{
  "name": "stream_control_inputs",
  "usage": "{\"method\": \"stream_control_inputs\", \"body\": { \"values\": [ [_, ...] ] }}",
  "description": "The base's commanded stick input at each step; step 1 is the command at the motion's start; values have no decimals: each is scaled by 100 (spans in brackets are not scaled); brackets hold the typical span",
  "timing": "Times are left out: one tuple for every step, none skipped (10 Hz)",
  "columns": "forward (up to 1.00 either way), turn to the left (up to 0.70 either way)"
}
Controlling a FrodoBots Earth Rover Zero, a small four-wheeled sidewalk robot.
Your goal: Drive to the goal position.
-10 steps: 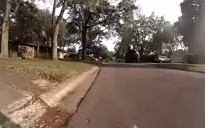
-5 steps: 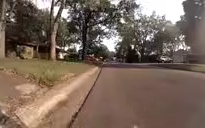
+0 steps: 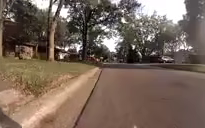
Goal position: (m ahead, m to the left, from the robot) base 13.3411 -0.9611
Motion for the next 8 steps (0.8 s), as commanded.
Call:
{"method": "stream_control_inputs", "body": {
  "values": [
    [100, 0],
    [100, 0],
    [100, 0],
    [100, 0],
    [100, 0],
    [100, 0],
    [100, 0],
    [100, 0]
  ]
}}
